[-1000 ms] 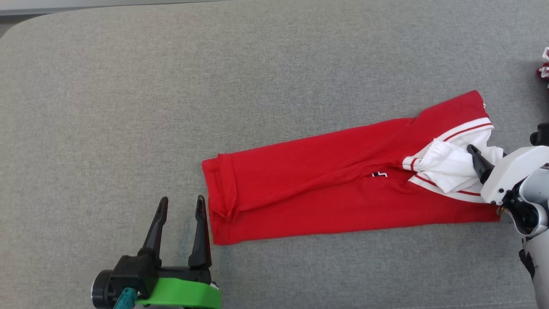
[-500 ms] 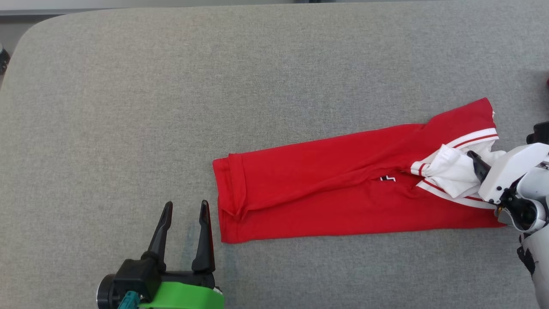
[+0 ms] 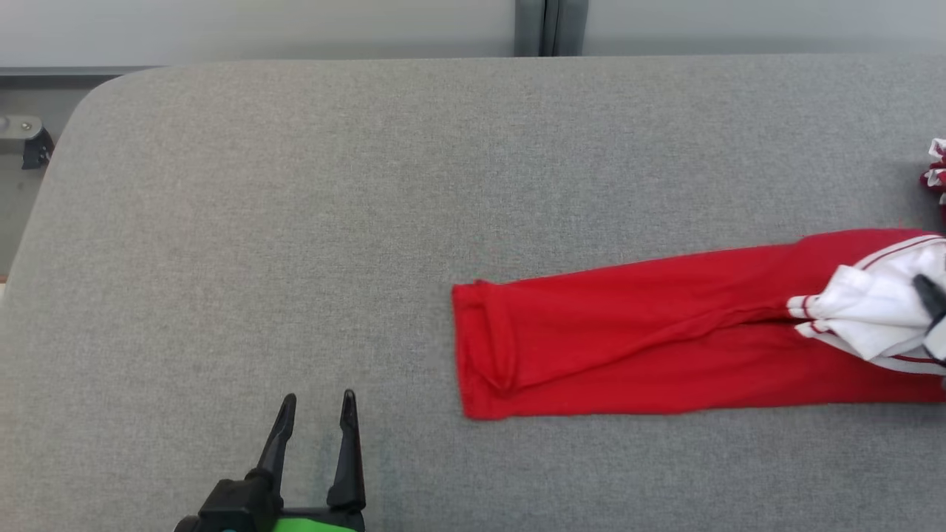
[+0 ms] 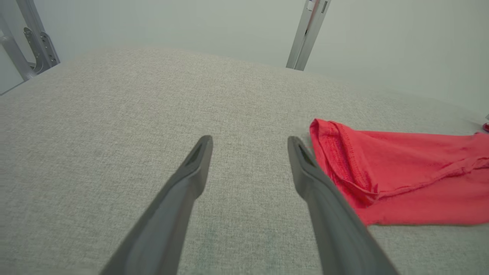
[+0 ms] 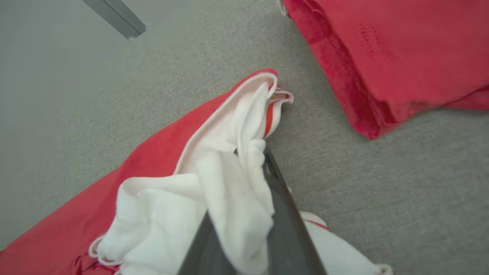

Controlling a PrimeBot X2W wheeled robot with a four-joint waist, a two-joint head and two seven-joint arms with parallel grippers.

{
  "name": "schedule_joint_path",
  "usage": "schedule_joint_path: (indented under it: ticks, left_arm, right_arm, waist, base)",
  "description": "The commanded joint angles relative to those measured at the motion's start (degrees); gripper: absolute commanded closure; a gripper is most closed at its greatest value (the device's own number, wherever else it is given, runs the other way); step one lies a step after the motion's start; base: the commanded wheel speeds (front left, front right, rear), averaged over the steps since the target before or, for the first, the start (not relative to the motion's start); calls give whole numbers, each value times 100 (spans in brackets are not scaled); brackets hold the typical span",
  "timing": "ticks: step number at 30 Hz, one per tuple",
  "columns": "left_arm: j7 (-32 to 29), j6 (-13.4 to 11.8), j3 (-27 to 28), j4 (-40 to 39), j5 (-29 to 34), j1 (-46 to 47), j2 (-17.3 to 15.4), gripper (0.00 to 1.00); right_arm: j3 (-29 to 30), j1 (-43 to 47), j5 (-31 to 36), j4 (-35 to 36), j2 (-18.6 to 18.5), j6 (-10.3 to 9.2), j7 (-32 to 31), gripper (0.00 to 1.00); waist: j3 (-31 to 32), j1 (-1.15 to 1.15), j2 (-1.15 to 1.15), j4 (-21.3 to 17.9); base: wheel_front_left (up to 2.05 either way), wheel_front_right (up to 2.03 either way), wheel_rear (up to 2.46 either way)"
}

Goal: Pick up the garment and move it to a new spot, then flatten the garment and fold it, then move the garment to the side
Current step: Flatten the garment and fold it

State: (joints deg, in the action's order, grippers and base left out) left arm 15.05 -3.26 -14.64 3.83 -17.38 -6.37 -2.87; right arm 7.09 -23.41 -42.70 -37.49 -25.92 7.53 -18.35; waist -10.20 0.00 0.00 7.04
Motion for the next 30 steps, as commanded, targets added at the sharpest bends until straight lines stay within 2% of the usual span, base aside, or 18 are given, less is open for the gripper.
schedule_joint_path:
  ticks: [1,6,10,14,19,25,30]
  left_arm:
    - [14,53,52,45,0,-138,-10,0]
    - [14,100,116,108,50,-295,-9,0]
    - [14,79,136,90,36,-379,-9,0]
    - [14,90,97,58,24,-339,-9,0]
    - [14,85,53,63,59,-182,-10,0]
    - [14,83,24,120,114,-98,-10,0]
    - [14,108,2,155,125,-52,-10,0]
  right_arm:
    - [178,116,-39,-36,-208,-9,59,100]
    - [468,199,-9,197,-571,-6,-42,100]
    - [237,278,19,783,-469,-6,-255,100]
    - [-342,394,-34,1548,-58,-6,-502,100]
    - [-1178,632,-107,2301,689,-5,-675,100]
    - [-1888,825,250,2308,1477,-5,-388,100]
    - [-2060,660,470,1997,1965,-5,22,100]
  waist:
    - [183,0,0,46]
    - [398,0,0,78]
    - [485,0,0,63]
    - [463,0,0,37]
    - [367,0,0,60]
    - [264,0,0,85]
    - [195,0,0,72]
  base:
    - [0,0,0]
    - [0,0,0]
    - [0,0,0]
    - [0,0,0]
    - [0,0,0]
    - [0,0,0]
    - [0,0,0]
